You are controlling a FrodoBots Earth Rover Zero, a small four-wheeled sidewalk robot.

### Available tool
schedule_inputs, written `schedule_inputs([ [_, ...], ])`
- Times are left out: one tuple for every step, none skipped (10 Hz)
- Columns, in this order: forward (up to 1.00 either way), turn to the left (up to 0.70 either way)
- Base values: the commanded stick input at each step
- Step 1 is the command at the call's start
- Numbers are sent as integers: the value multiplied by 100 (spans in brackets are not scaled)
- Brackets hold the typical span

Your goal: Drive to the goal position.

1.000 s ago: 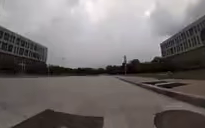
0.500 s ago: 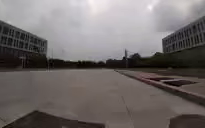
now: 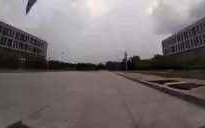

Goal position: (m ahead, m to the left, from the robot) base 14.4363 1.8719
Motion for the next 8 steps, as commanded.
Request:
schedule_inputs([
  [70, 0],
  [70, 0],
  [70, 0],
  [70, 0],
  [70, 0],
  [70, 0],
  [70, 0],
  [70, 0],
])
